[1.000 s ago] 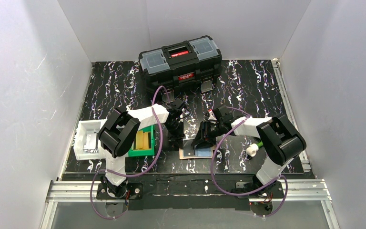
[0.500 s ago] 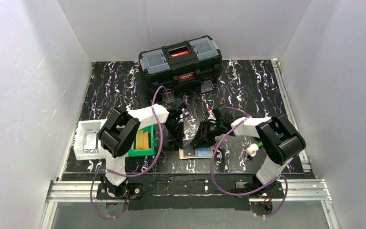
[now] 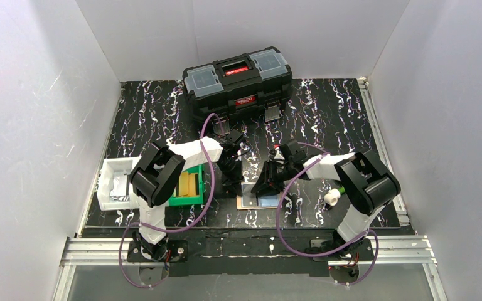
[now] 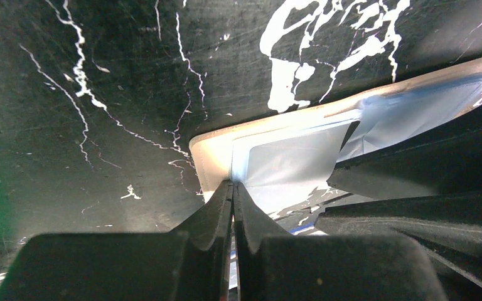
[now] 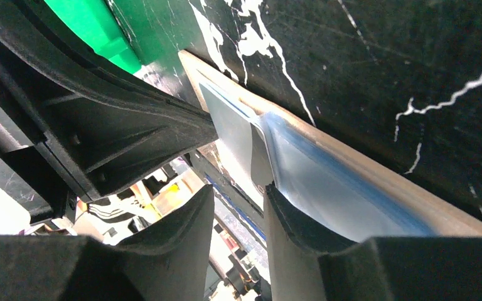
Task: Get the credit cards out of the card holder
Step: Remove the credit card from the card holder.
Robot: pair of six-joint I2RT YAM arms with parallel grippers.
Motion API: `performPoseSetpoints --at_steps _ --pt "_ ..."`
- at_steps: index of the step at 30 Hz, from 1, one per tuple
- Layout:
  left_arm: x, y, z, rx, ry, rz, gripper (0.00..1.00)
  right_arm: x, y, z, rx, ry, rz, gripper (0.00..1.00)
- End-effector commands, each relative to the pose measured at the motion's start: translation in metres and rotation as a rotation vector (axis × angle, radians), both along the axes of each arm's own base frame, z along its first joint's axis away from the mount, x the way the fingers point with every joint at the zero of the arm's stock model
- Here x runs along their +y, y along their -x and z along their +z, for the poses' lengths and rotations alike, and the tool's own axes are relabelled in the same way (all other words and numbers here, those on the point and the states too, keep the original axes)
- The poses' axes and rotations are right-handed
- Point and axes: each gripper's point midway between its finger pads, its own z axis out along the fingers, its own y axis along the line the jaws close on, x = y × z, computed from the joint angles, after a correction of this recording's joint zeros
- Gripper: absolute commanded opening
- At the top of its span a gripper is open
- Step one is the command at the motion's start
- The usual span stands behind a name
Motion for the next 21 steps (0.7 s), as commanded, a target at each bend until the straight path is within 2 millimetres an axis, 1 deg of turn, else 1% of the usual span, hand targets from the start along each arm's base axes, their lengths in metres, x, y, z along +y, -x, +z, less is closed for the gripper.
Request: performPoseSetpoints --at_steps 1,12,21 --pt "0.02 0.0085 -0.0342 0.009 -0.126 -0.015 0.0 -0.0032 0.0013 0.0047 -0.025 0.012 -0.01 0.43" --pt "0.0218 0.0104 -0.0347 0.013 -0.132 -0.014 0.0 -0.0049 -0.001 0.0079 -0.051 0.022 -0.02 0.42" --pt "0.0216 0.0094 -0.034 0.01 -0.131 -0.013 0.0 -0.0079 0.0016 0.0006 -0.041 0.041 -0.022 0.42"
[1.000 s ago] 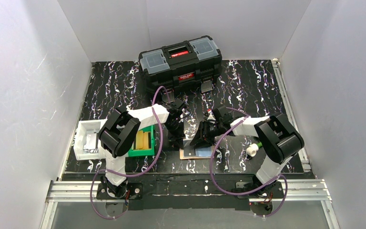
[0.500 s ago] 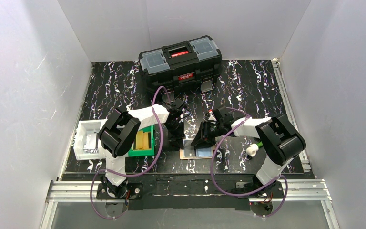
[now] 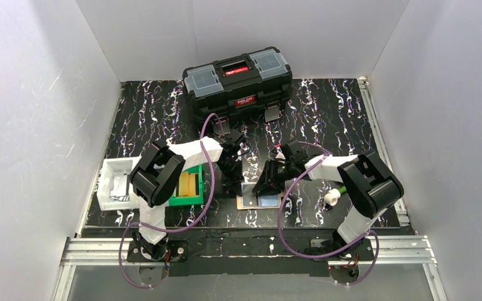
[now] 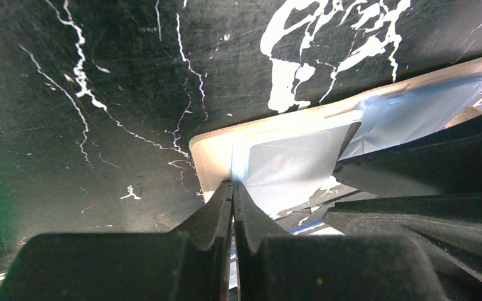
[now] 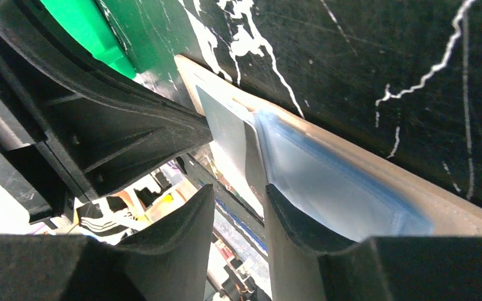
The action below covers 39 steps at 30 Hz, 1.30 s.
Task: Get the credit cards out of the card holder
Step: Remove the credit card from the card holder.
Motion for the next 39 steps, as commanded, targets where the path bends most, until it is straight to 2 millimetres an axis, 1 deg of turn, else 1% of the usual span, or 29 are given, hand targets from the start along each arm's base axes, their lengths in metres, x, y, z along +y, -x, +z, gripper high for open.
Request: performPoseSetpoints --at_steps 1,8,17,27,31,34,39 --pt "0.022 0.01 -0.034 0.011 -0.13 -0.013 0.0 -0.003 0.005 0.0 -0.01 0.007 0.003 0.42" --pt "0.021 0.009 -0.033 0.01 -0.127 -0.016 0.0 -0.003 0.007 -0.003 0.006 0.0 0.006 0.42" --pt "0.02 0.01 -0.035 0.015 -0.127 -0.018 0.0 0.011 0.01 0.01 0.029 -0.135 0.026 0.42" --pt "0.02 0.01 -0.035 0.019 -0.127 -0.018 0.0 0.012 0.013 0.011 0.051 -0.177 0.021 0.42" --pt "0.019 0.01 -0.036 0.02 -0.126 -0.02 0.0 0.013 0.011 0.014 0.043 -0.207 0.002 0.39" --pt "0.019 0.01 -0.036 0.021 -0.127 -0.02 0.0 0.014 0.008 0.015 0.042 -0.228 -0.012 0.33" --pt "0.019 0.01 -0.036 0.022 -0.126 -0.02 0.0 0.018 0.004 0.012 0.052 -0.253 -0.034 0.29"
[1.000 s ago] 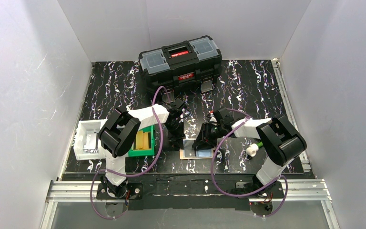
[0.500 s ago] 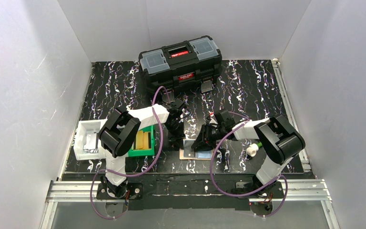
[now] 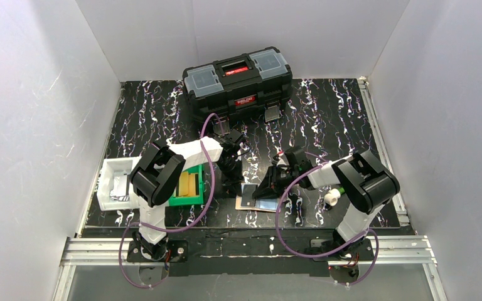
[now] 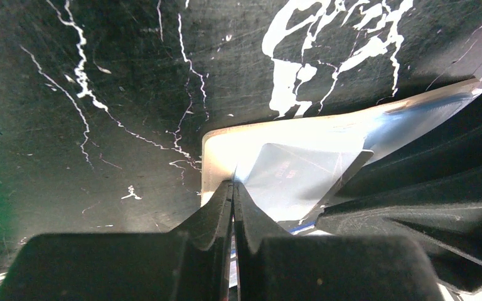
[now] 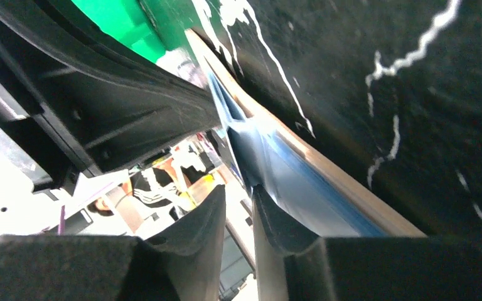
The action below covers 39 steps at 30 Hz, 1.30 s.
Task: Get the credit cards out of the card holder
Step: Remove the credit card from the card holder.
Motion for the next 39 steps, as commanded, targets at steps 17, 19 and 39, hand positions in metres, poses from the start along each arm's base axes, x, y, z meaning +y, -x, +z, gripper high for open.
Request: performPoseSetpoints --at_steps 17,19,39 --pt "0.026 0.014 -0.044 0.039 -0.164 0.0 0.0 0.003 -0.014 -0.002 -0.033 -0.051 -0.08 0.21" --pt "0.026 0.015 -0.046 0.045 -0.167 0.005 0.0 0.0 -0.014 -0.004 -0.03 -0.048 -0.088 0.24" --pt "0.025 0.015 -0.047 0.05 -0.168 0.008 0.0 -0.015 -0.014 -0.007 -0.019 -0.072 -0.149 0.15"
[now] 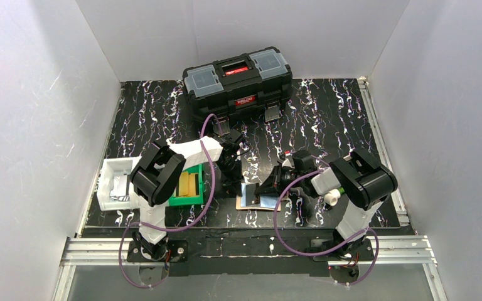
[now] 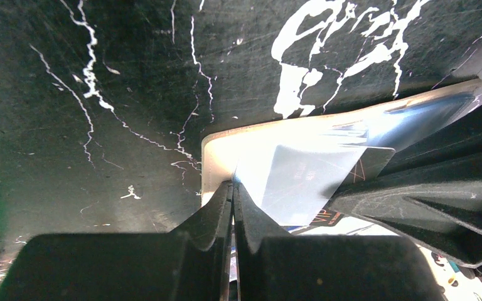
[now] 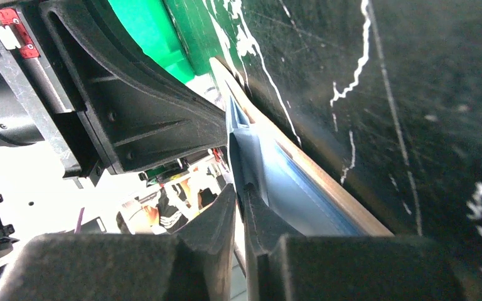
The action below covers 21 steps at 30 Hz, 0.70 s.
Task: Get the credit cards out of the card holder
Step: Remove the credit card from the card holder.
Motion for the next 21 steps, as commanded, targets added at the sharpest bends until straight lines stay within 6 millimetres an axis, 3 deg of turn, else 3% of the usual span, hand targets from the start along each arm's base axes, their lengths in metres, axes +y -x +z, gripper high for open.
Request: performPoseSetpoints --at_steps 1,14,21 --pt "0.026 0.014 -0.046 0.029 -0.162 -0.022 0.0 -0.01 0.004 -0.005 0.053 0.021 -0.034 0.15" --pt "0.025 0.014 -0.045 0.026 -0.159 -0.024 0.0 -0.03 0.006 -0.008 0.018 0.099 -0.034 0.02" --pt "0.021 0.01 -0.04 0.012 -0.141 -0.029 0.0 -0.04 0.007 -0.005 -0.022 0.164 -0.026 0.01"
